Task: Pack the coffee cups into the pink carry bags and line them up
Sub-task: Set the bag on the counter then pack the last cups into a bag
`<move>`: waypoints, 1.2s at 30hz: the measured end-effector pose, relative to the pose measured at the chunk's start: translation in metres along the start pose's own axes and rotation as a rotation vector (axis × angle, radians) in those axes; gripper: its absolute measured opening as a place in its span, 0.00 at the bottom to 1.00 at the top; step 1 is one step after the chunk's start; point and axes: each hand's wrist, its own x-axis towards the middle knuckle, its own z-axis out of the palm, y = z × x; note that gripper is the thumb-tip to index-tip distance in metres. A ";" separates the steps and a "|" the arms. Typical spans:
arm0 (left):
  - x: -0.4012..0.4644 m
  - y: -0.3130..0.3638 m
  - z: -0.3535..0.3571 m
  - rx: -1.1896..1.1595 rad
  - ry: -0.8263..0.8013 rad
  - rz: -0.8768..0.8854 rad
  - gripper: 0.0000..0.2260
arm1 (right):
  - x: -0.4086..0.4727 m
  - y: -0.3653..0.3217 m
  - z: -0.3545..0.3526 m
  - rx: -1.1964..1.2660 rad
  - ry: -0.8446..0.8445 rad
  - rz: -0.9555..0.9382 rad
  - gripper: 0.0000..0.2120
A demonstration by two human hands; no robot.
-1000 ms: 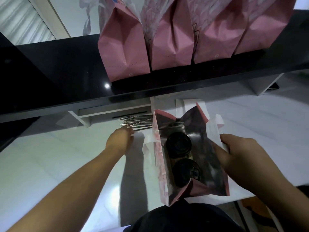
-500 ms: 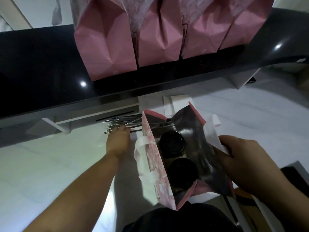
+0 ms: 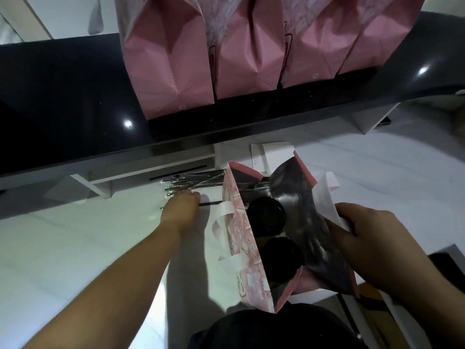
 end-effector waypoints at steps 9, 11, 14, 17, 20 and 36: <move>-0.030 0.010 -0.003 0.060 -0.158 -0.010 0.10 | 0.003 0.010 0.002 0.019 -0.009 -0.078 0.18; -0.043 0.012 0.004 0.090 -0.118 -0.063 0.13 | 0.004 0.012 0.001 0.017 -0.030 -0.109 0.10; -0.063 0.010 0.009 0.076 -0.108 -0.152 0.16 | 0.006 0.015 0.003 0.038 -0.036 -0.171 0.13; -0.081 0.012 -0.001 -0.001 -0.141 -0.273 0.14 | 0.006 0.015 0.000 0.121 -0.011 -0.255 0.11; -0.097 0.016 -0.037 -0.186 -0.069 -0.366 0.07 | 0.008 0.020 -0.003 0.135 0.000 -0.262 0.18; -0.175 0.160 -0.211 -0.409 -0.264 0.014 0.07 | 0.019 0.034 -0.003 0.101 -0.057 -0.277 0.25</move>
